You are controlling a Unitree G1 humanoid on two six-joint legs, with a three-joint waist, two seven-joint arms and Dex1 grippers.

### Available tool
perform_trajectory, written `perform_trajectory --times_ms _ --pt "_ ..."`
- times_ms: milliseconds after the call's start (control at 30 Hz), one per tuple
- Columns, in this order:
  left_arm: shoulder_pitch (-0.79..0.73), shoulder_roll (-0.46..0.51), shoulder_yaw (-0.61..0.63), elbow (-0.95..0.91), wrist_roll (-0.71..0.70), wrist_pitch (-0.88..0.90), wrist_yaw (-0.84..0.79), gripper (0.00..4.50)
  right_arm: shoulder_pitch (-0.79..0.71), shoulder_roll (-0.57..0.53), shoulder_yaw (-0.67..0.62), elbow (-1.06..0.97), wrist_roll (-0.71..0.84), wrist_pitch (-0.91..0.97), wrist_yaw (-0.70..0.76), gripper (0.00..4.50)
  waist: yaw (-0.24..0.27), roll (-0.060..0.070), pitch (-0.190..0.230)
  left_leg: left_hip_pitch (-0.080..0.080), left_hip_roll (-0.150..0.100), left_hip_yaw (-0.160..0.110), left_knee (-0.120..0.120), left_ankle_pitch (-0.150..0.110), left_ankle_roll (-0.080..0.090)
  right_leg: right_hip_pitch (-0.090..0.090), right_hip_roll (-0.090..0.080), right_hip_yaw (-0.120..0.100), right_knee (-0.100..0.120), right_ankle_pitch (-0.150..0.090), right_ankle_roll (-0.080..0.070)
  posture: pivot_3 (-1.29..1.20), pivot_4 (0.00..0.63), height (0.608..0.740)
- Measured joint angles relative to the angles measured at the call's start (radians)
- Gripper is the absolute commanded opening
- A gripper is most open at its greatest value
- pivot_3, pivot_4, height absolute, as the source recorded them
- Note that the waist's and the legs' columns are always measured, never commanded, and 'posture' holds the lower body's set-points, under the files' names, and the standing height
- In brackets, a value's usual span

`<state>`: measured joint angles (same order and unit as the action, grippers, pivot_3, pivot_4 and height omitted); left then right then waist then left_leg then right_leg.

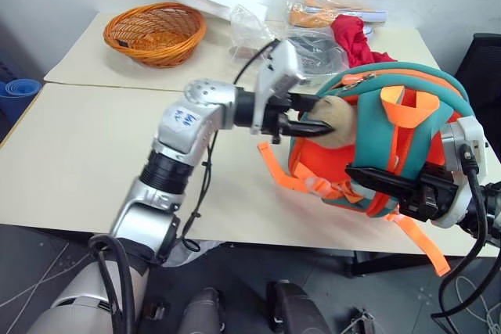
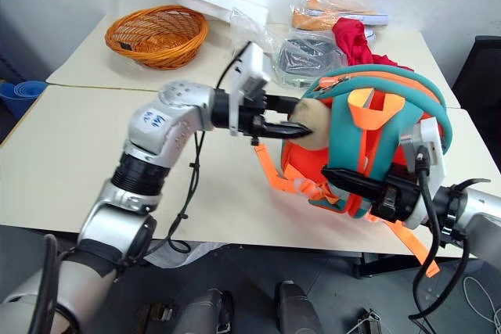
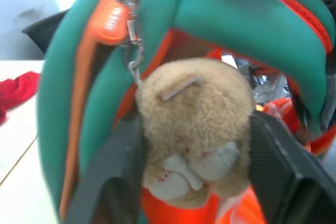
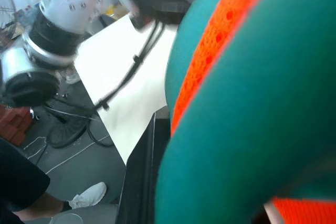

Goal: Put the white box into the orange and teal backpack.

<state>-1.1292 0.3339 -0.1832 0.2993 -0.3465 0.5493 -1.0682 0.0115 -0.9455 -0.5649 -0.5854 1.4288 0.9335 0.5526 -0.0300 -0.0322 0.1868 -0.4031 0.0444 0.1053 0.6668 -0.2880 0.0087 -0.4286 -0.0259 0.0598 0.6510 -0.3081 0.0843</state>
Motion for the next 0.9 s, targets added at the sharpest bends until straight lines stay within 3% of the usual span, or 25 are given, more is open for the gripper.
perform_trajectory --times_ms 67,233,333,400,467,567,667,733,900 --pt "-0.046 0.071 0.024 0.110 0.007 -0.059 -0.052 1.05 0.039 0.000 -0.041 0.006 -0.007 -0.001 0.009 0.00 -0.001 0.000 0.000 0.000 0.000 0.000 0.000 0.000 0.000 0.000 0.000 0.000 0.000 0.000 0.000 0.00 0.150 0.740" --pt "-0.081 0.188 -0.008 0.315 0.116 -0.281 -0.183 1.05 0.104 0.000 -0.118 0.020 -0.025 -0.001 0.053 0.00 0.003 0.000 0.000 0.000 0.000 0.001 0.000 0.000 0.000 0.000 0.000 -0.001 -0.001 0.000 -0.001 0.00 0.150 0.740" --pt "-0.007 0.179 -0.113 0.372 0.268 -0.524 -0.151 1.05 0.120 0.000 -0.120 0.030 -0.047 -0.005 0.073 0.00 0.006 0.000 0.000 0.000 -0.001 0.001 0.000 -0.001 0.001 0.001 -0.002 0.000 -0.003 0.000 0.000 0.00 0.150 0.740" --pt "0.076 0.123 -0.178 0.378 0.353 -0.663 -0.110 1.05 0.120 0.001 -0.119 0.041 -0.071 -0.017 0.079 0.00 0.010 0.000 0.000 0.000 -0.002 0.001 0.000 -0.001 0.002 0.001 -0.003 0.000 -0.003 0.000 0.000 0.00 0.150 0.740" --pt "0.145 0.033 -0.214 0.360 0.375 -0.706 -0.082 1.05 0.110 0.002 -0.107 0.042 -0.090 -0.026 0.082 0.00 0.017 0.000 0.000 -0.003 -0.001 0.001 0.001 -0.002 0.003 0.000 -0.003 0.000 -0.004 0.001 0.001 0.00 0.150 0.740" --pt "0.165 -0.020 -0.224 0.310 0.404 -0.705 -0.041 1.05 0.076 0.011 -0.077 0.045 -0.131 -0.046 0.078 0.00 0.028 0.001 -0.001 -0.002 -0.002 0.001 0.002 -0.002 0.004 0.001 -0.003 0.000 -0.004 0.001 0.001 0.00 0.150 0.740" --pt "0.183 -0.030 -0.200 0.271 0.383 -0.613 -0.046 1.63 0.079 0.000 -0.054 0.055 -0.175 -0.051 0.082 0.93 0.029 0.001 -0.001 -0.002 -0.002 0.001 0.002 -0.002 0.004 0.000 -0.003 0.000 -0.003 0.001 0.001 0.00 0.150 0.740" --pt "0.191 0.013 -0.153 0.236 0.313 -0.507 -0.106 2.23 0.124 -0.043 -0.078 0.073 -0.205 -0.035 0.134 1.59 0.028 0.002 -0.001 -0.003 -0.002 0.001 0.001 -0.002 0.004 0.000 -0.002 0.000 -0.003 0.001 0.001 0.00 0.150 0.740" --pt "0.184 0.213 -0.021 0.194 0.171 -0.282 -0.285 3.84 0.282 -0.165 -0.339 0.208 -0.282 0.017 0.372 3.37 0.017 0.003 -0.001 -0.001 -0.001 0.002 0.001 -0.002 0.003 0.000 0.000 0.000 -0.002 0.000 0.001 0.00 0.150 0.740"
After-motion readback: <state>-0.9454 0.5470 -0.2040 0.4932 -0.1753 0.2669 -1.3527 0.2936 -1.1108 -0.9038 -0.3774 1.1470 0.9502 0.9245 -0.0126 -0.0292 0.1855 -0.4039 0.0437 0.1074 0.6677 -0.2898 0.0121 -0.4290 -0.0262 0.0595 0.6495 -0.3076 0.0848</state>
